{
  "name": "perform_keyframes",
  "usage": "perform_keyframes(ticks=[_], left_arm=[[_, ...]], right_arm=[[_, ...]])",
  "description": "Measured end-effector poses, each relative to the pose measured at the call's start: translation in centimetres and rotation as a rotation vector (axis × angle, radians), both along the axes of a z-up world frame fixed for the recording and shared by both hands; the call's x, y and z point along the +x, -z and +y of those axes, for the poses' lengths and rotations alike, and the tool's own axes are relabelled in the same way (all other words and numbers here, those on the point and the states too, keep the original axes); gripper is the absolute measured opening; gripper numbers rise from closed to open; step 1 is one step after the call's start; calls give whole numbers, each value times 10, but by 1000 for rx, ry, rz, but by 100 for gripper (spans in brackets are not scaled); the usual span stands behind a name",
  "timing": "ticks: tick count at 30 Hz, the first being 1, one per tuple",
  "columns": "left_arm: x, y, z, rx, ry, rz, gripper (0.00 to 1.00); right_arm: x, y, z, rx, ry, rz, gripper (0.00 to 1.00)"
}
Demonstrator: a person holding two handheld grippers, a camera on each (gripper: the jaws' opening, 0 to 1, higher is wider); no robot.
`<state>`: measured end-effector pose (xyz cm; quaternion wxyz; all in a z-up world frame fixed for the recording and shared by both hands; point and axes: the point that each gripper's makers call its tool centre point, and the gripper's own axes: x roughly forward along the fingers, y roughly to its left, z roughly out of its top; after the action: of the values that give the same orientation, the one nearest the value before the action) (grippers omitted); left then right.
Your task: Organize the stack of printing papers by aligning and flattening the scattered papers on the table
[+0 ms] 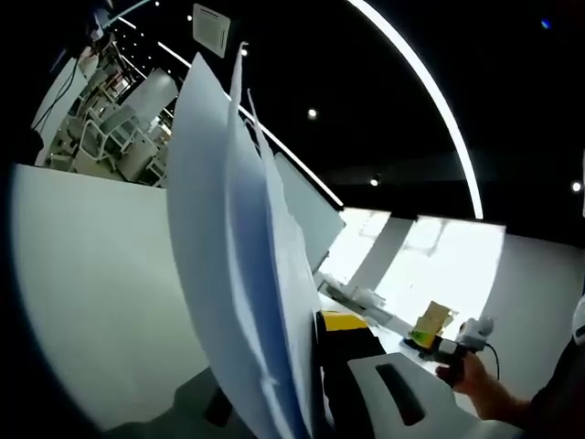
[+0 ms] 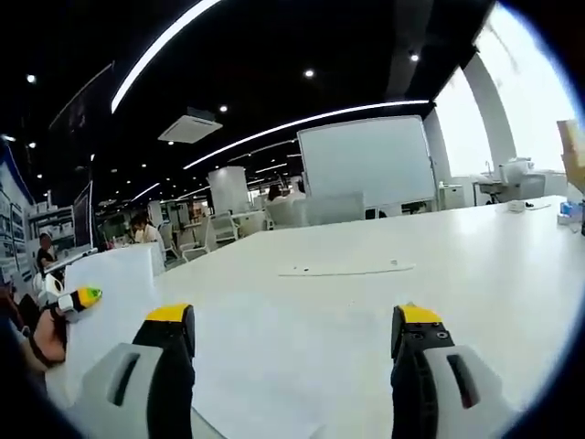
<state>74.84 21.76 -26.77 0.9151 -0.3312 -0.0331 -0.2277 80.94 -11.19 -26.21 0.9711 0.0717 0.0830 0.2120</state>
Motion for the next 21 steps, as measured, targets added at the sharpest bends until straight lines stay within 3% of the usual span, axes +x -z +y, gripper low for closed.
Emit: perform_keyframes(ticks=[21], left_arm=[[1, 0, 1, -5, 2, 0, 8]], right_arm=[[18, 5, -7, -68, 13, 6, 79]])
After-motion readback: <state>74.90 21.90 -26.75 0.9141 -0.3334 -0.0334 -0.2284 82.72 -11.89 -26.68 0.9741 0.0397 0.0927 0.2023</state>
